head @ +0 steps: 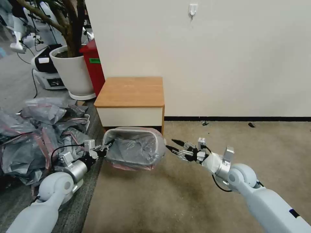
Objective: Pick up the garbage bag from the table and place it over the trash can.
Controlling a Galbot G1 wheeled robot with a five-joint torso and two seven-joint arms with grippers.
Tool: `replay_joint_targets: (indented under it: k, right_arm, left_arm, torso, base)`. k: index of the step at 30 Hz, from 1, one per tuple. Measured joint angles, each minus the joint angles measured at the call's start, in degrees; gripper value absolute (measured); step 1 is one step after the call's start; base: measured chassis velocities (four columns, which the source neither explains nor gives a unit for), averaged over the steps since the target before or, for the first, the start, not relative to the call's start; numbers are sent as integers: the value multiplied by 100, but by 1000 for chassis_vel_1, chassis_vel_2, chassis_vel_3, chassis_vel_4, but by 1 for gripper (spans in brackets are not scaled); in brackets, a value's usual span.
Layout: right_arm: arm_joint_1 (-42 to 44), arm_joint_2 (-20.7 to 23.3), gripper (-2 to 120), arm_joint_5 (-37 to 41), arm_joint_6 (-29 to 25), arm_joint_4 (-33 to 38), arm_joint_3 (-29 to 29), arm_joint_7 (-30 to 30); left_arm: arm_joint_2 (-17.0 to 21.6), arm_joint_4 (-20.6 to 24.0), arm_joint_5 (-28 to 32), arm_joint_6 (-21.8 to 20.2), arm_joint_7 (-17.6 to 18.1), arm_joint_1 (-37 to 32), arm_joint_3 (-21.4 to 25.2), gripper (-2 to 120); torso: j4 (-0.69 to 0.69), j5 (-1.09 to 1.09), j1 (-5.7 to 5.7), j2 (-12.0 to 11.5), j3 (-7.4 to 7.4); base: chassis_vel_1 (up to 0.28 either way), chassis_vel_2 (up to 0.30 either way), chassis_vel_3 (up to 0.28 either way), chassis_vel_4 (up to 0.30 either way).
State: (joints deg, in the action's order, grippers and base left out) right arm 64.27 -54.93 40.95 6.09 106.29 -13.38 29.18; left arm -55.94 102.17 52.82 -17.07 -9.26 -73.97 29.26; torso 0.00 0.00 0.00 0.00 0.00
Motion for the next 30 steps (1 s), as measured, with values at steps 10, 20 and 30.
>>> replay_joint_targets:
  k: [10,20,30]
  right_arm:
    - [109,319,22,-1721,484,1897,378,-833]
    - [-726,555,0,-2615,1102,1566,1380,-837]
    - [-1467,516,0,-2701,1695,730,2278,-768]
  left_arm:
    - [-252,625,-718,-192,1405,-118,-360,2]
    - [-559,1271,-1713,-333,1766,-449,-652,2]
    - [-944,1665,-2871,-340,1721,-861,-904,2]
  torso:
    - [0,1,0,0,0]
    - [0,2,0,0,0]
    - [1,1,0,0,0]
  base:
    - [0,0,0,0]
    - [0,0,0,0]
    - [0,0,0,0]
